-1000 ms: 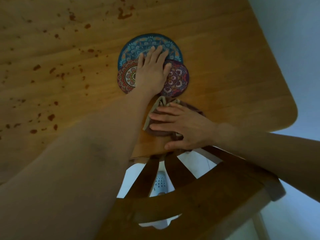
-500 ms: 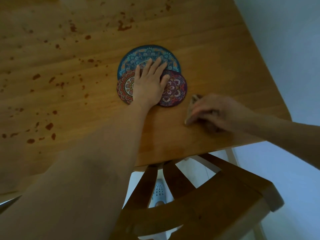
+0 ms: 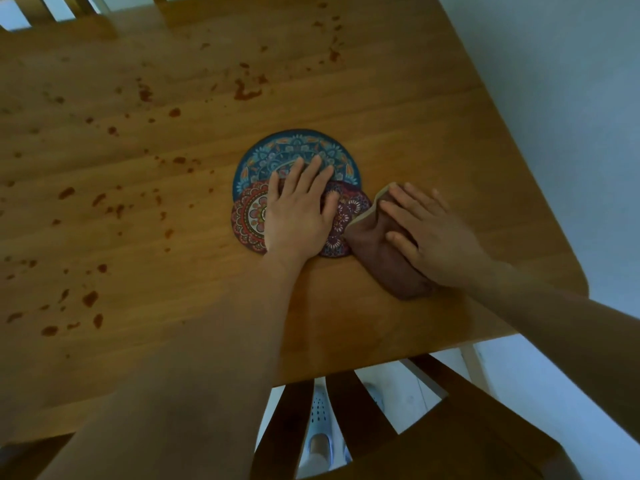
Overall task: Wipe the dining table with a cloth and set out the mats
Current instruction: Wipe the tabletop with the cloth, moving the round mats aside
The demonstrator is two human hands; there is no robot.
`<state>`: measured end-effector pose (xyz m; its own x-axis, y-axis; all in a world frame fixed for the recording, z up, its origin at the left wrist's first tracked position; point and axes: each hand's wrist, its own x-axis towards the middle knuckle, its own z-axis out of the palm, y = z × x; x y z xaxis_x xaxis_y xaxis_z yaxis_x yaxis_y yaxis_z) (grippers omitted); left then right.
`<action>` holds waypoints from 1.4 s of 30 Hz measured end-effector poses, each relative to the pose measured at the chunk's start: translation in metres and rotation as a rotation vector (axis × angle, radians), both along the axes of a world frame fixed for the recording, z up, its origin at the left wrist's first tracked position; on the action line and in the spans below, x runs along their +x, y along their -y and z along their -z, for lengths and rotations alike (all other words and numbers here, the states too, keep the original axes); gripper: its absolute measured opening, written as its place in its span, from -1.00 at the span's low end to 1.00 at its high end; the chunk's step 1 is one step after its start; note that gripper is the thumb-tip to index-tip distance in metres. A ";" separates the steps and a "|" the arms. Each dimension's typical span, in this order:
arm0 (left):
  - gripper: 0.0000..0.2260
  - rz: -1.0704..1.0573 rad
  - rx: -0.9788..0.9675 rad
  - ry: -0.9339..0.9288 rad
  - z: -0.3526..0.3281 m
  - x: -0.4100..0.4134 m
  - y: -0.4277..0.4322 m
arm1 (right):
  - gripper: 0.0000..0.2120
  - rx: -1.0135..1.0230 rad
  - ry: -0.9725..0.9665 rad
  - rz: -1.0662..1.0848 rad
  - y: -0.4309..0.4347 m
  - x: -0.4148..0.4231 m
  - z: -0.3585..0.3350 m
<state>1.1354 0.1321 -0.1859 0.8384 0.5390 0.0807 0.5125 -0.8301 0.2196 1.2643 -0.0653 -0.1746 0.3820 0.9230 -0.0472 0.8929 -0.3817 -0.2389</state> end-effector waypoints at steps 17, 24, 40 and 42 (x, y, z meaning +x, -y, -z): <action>-0.47 0.277 -0.556 0.182 -0.034 -0.006 0.151 | -0.70 0.319 -1.059 0.633 0.032 -0.022 -0.047; -0.50 0.492 -0.205 -0.003 -0.005 -0.030 0.159 | -0.76 0.399 -0.770 0.582 -0.016 -0.019 -0.063; -0.55 0.370 -0.122 -0.090 -0.011 -0.203 0.016 | -0.60 0.051 -0.018 0.155 -0.102 -0.080 -0.032; -0.54 0.188 -0.121 -0.053 -0.010 -0.211 0.002 | -0.59 0.062 0.058 0.166 -0.113 -0.086 -0.033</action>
<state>0.9246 0.1298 -0.1762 0.9264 0.3759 -0.0220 0.3648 -0.8815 0.2997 1.1782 0.0473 -0.1415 0.5298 0.8474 0.0346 0.8318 -0.5112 -0.2164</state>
